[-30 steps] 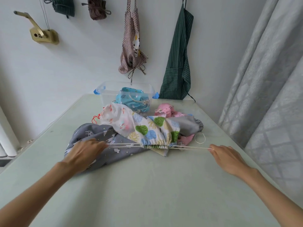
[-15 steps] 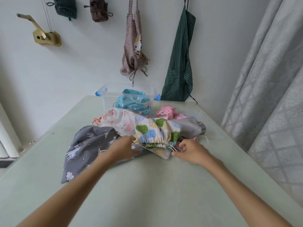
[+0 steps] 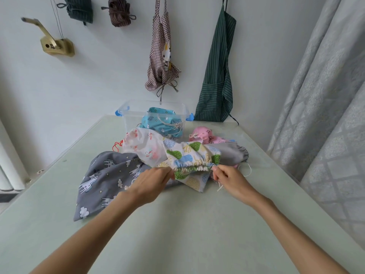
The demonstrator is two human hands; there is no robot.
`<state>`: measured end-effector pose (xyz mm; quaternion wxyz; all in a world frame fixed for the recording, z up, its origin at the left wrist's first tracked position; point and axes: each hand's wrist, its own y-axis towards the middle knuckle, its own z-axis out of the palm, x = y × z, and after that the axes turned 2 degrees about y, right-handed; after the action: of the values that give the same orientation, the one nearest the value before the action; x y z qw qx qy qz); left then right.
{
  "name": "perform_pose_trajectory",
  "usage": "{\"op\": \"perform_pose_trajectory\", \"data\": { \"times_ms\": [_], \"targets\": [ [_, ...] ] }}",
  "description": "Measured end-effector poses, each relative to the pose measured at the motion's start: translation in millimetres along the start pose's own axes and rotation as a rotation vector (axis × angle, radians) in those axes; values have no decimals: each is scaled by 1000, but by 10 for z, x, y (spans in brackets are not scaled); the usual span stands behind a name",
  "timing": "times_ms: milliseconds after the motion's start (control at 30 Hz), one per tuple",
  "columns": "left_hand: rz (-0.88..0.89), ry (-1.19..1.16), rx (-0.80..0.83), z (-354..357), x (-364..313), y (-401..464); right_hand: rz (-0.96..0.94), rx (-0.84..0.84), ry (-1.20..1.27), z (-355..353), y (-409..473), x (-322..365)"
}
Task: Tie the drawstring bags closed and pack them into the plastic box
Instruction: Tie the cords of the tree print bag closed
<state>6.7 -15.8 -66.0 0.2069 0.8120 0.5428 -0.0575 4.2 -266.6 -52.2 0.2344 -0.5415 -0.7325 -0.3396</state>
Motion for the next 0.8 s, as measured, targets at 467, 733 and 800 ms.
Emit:
{"op": "perform_pose_trajectory", "data": {
  "times_ms": [467,733,800],
  "targets": [
    [-134,281,-43,-150,309,-4,53,42,-236,-219,-76,-344],
    [-290,217,-104,-159,108,-42,174,93,-432,-149,-91,-169],
    [-356,100,-166,-166,10,-35,132,-31,-485,-85,-64,-61]
  ]
}}
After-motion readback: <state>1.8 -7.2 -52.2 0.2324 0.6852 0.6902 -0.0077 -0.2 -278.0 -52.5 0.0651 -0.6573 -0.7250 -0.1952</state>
